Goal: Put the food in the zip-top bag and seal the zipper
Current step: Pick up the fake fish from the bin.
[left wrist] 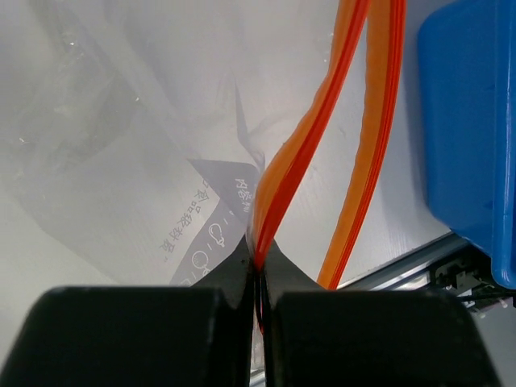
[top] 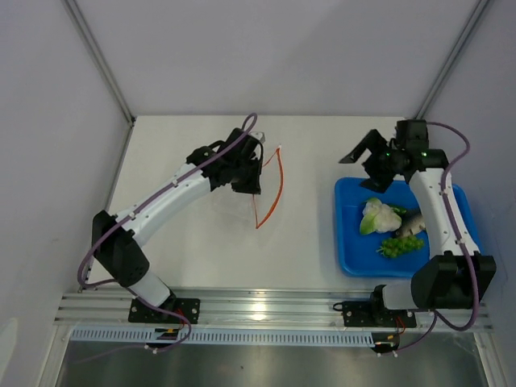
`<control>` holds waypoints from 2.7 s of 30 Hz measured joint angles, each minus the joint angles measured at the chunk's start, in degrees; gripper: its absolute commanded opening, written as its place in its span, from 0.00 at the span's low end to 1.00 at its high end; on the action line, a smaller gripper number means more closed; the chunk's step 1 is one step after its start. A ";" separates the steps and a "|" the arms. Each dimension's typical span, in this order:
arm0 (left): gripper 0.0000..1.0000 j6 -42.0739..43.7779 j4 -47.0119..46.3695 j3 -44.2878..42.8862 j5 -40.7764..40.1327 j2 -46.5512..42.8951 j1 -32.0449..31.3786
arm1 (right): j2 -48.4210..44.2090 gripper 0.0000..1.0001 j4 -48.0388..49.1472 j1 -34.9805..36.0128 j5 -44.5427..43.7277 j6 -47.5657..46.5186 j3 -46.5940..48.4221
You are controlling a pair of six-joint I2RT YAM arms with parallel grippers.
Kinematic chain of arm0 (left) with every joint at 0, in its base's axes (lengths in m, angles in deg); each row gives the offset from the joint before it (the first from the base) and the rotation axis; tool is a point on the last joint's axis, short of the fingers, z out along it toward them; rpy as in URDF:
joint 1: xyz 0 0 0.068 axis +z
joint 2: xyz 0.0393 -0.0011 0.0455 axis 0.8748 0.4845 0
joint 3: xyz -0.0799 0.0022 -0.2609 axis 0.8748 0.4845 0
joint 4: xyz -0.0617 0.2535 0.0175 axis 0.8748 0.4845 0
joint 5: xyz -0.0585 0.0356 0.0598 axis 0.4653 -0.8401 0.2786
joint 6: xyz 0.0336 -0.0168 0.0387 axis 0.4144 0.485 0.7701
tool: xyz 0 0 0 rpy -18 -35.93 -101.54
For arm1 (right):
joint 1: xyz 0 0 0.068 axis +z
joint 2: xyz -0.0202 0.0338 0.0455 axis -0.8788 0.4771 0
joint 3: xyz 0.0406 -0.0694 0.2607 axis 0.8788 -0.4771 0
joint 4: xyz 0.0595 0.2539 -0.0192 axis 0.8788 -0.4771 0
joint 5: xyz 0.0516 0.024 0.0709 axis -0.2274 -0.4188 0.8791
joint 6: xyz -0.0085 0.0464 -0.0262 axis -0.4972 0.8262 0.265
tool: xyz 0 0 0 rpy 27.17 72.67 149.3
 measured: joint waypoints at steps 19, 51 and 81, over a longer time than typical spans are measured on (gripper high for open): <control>0.01 9.01 -8.11 13.27 8.72 -11.13 3.06 | -7.41 0.95 -11.87 -23.06 -17.94 -8.55 -2.29; 0.01 12.85 -14.38 25.31 20.92 -20.22 11.80 | 5.73 0.74 10.23 -40.48 -13.77 -21.73 -22.08; 0.01 12.81 -13.60 25.90 25.42 -20.37 12.57 | 15.08 0.00 20.26 -39.23 -7.50 -20.65 -26.14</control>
